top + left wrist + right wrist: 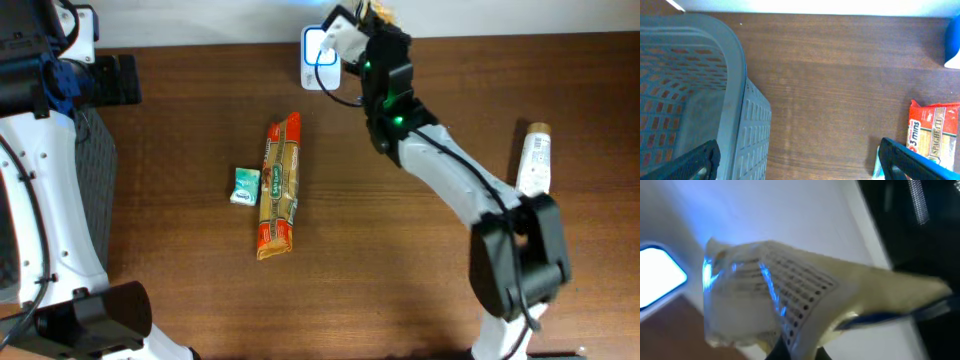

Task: Scan the item barcode
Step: 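Carry the snack bag to the scanner and hold it over the window, then place the snack bag at the right side of the table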

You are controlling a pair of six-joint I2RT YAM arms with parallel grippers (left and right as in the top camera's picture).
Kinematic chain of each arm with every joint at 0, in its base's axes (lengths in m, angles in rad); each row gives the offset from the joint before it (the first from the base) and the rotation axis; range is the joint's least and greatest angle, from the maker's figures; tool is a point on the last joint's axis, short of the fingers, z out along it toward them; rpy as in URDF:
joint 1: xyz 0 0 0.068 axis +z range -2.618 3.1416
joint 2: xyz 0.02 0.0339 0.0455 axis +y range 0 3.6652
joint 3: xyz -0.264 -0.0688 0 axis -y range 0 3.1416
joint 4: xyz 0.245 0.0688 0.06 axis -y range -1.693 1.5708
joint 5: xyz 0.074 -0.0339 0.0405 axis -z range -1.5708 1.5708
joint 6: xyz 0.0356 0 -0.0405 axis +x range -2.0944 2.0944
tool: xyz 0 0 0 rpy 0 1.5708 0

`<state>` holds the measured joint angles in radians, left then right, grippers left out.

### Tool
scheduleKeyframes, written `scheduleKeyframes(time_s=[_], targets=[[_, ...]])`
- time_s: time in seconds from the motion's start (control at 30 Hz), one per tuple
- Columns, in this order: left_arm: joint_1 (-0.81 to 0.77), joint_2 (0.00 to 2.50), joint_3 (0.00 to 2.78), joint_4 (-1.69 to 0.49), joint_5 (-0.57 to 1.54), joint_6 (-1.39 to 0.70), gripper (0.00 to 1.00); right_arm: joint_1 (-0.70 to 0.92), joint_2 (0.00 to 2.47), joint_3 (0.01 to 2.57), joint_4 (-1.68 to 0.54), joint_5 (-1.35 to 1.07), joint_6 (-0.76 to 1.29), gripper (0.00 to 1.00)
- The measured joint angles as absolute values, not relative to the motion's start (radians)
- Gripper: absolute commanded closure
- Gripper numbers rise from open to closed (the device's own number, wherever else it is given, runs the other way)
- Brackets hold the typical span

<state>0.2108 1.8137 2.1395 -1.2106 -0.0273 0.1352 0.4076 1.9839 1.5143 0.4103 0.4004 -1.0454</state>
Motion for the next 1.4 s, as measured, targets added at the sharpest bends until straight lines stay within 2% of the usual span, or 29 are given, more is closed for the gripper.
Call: scheduleKeyframes(time_s=[0.1,0.17,0.43,0.97,1.4], targets=[[0.211,1.814,2.140,-1.209,-0.027,0.136,0.01,0.427,2.115,1.516,0.690,0.423,-1.318,0.96],[0.211,1.814,2.140,-1.211,-0.027,0.135,0.01,0.445,2.178,1.517,0.735,0.421,-1.506,0.96],[0.211,1.814,2.140,-1.211,-0.027,0.135,0.01,0.453,2.262,1.657,0.780,0.318,-1.742,0.96],[0.211,1.814,2.140,-1.211,-0.027,0.135,0.01,0.435,2.362,1.725,0.788,0.224,-1.904,0.96],[0.211,1.814,2.140,-1.212,-0.027,0.136,0.01,0.415,2.362,1.777,0.780,0.224,-1.915,0.96]])
